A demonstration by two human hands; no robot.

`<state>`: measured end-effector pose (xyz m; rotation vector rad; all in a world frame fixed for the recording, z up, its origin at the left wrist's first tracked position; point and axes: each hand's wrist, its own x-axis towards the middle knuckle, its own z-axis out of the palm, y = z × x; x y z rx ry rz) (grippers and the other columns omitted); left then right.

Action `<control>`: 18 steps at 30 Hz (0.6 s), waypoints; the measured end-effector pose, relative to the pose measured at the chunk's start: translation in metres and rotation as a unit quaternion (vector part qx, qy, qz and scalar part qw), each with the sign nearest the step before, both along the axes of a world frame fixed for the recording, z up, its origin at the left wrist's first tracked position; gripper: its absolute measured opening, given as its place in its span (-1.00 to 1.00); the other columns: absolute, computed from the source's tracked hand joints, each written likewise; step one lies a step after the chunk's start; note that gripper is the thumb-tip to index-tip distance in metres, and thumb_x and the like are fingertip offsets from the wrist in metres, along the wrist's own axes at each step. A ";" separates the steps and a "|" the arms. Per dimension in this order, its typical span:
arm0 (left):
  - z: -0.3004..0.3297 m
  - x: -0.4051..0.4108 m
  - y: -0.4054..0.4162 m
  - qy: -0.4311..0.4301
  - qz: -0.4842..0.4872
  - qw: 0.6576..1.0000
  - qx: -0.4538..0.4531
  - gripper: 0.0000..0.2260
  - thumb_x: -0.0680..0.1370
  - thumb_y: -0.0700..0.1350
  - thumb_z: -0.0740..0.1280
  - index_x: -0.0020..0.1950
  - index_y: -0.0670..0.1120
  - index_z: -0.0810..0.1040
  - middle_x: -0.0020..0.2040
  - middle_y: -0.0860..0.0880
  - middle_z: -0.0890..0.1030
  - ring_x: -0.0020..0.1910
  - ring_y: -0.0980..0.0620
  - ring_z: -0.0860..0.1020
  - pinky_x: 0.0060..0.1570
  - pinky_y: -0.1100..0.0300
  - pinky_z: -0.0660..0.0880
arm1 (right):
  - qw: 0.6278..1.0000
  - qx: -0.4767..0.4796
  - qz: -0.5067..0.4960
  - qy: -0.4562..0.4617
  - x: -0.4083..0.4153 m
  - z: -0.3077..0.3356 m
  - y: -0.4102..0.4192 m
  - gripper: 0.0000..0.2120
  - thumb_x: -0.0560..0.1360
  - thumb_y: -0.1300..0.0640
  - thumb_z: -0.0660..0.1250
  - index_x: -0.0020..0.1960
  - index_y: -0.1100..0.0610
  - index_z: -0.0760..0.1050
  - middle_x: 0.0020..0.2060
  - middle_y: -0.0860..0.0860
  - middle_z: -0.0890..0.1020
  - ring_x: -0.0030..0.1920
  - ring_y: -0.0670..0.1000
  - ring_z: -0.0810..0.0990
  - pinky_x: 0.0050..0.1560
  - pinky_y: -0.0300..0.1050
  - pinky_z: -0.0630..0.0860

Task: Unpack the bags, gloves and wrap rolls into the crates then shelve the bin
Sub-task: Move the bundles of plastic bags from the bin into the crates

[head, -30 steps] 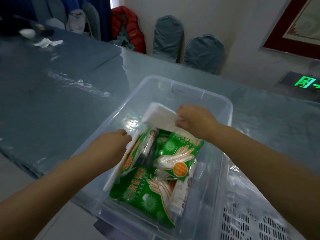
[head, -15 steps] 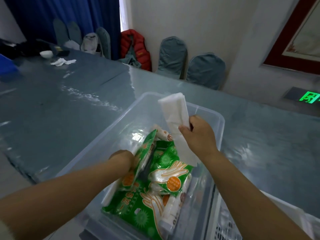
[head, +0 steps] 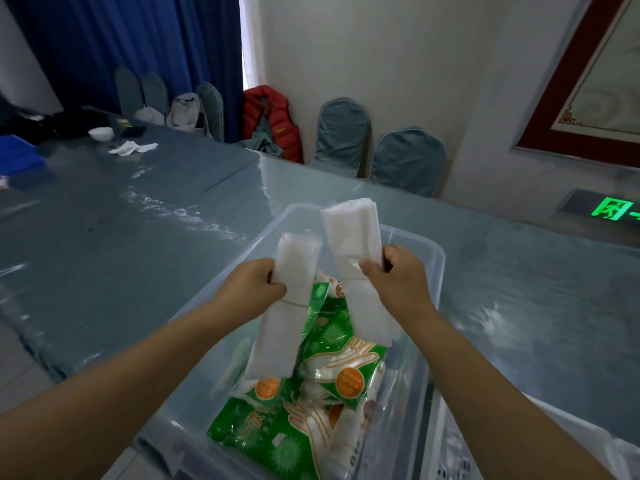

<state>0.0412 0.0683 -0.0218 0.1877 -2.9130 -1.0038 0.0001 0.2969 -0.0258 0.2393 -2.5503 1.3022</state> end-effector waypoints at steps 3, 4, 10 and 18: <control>0.018 0.012 0.006 -0.013 0.008 0.976 0.216 -0.89 0.40 -0.29 0.34 -0.10 -0.24 0.58 -0.22 -0.25 0.62 -0.30 -0.08 0.55 -0.22 0.06 0.53 | 0.969 -0.226 0.049 -0.090 0.016 0.010 0.001 -0.91 0.43 0.15 0.40 -0.26 0.11 0.59 -0.35 0.02 0.62 -0.35 -0.03 0.56 -0.34 -0.18 0.51; 0.023 0.016 0.010 -0.019 0.005 0.960 0.280 -0.87 0.42 -0.31 0.33 -0.05 -0.24 0.58 -0.18 -0.25 0.64 -0.29 -0.08 0.58 -0.21 0.07 0.56 | 0.952 -0.274 0.073 -0.118 0.023 0.014 -0.001 -0.93 0.43 0.15 0.41 -0.23 0.10 0.62 -0.34 0.03 0.65 -0.34 -0.02 0.59 -0.33 -0.15 0.55; 0.036 0.036 0.049 -0.011 -0.027 0.882 0.470 -0.85 0.57 -0.23 0.19 -0.02 -0.12 0.56 -0.31 -0.02 0.67 -0.40 0.08 0.60 -0.40 0.24 0.56 | 0.935 -0.320 0.081 -0.131 0.050 0.027 -0.012 -0.95 0.47 0.14 0.37 -0.15 0.07 0.61 -0.34 -0.02 0.68 -0.36 -0.04 0.64 -0.38 -0.18 0.57; 0.048 0.049 0.111 -0.021 -0.031 0.818 0.574 -0.79 0.60 -0.11 0.15 0.03 -0.07 0.57 -0.22 -0.01 0.71 -0.28 0.06 0.66 -0.30 0.19 0.58 | 0.950 -0.308 0.036 -0.038 0.078 0.035 0.026 -0.92 0.52 0.08 0.29 -0.03 -0.10 0.48 -0.17 -0.13 0.64 -0.20 -0.14 0.62 -0.21 -0.26 0.55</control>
